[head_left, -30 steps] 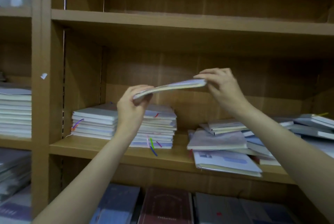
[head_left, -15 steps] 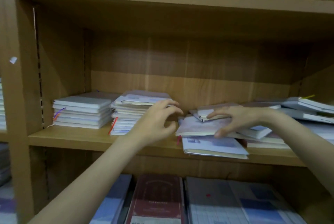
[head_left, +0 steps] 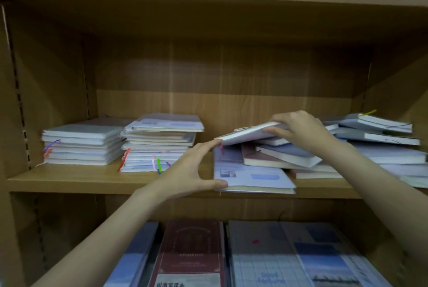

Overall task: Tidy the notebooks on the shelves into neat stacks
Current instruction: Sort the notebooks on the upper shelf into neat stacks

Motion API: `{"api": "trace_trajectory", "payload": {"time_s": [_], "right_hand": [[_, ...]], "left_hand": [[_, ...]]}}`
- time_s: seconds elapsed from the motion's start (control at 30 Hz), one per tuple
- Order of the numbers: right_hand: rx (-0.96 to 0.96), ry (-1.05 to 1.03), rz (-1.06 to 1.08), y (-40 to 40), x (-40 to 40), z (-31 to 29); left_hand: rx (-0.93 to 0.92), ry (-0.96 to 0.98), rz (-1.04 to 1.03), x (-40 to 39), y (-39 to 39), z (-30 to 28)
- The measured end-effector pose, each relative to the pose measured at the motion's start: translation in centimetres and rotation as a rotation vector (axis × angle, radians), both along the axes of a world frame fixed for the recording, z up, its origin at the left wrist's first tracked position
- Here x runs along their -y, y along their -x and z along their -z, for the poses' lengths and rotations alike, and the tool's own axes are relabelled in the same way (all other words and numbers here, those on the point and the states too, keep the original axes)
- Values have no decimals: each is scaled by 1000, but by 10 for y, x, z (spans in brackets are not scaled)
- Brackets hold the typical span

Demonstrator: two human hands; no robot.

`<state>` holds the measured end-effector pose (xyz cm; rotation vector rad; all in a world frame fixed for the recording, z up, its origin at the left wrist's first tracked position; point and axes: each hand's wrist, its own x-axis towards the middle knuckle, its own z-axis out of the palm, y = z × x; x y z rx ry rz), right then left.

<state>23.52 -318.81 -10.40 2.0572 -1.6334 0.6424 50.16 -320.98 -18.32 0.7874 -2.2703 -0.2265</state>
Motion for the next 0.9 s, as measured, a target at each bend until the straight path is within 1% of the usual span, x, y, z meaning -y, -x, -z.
{"api": "trace_trajectory", "payload": {"time_s": [0.03, 0.1, 0.17, 0.2, 0.3, 0.37, 0.47, 0.5, 0.6, 0.67, 0.7, 0.77, 0.83, 0.9], "right_hand": [[8, -47, -10, 1, -1, 0], [-43, -182, -63, 2, -5, 4], [-67, -271, -72, 9, -16, 6], [-22, -285, -58, 17, -22, 6], [120, -224, 36, 51, -35, 3], [154, -245, 104, 70, -44, 3], [180, -374, 122, 79, -55, 15], [176, -373, 111, 79, -55, 22], [184, -252, 83, 73, -49, 42], [104, -171, 94, 67, -42, 52], [28, -118, 111, 64, -39, 56], [-118, -6, 148, 58, -32, 65], [-165, 35, 151, 55, -24, 72], [-236, 57, 198, 49, -24, 72]], "left_hand": [[10, 3, -13, 1, 0, 0], [18, 26, -51, 5, 2, 0], [27, 87, -107, 5, 5, -3], [21, 127, -126, 5, 8, -5], [15, 202, -109, 3, 24, -14], [99, 179, -87, 3, 40, -21], [292, 129, -116, 6, 66, -29], [344, 143, -136, 6, 74, -32], [396, 254, -209, 12, 84, -38], [386, 313, -246, 17, 81, -41], [374, 331, -263, 21, 76, -43], [302, 341, -270, 28, 63, -46], [202, 367, -265, 32, 54, -47], [160, 394, -276, 33, 52, -46]]}}
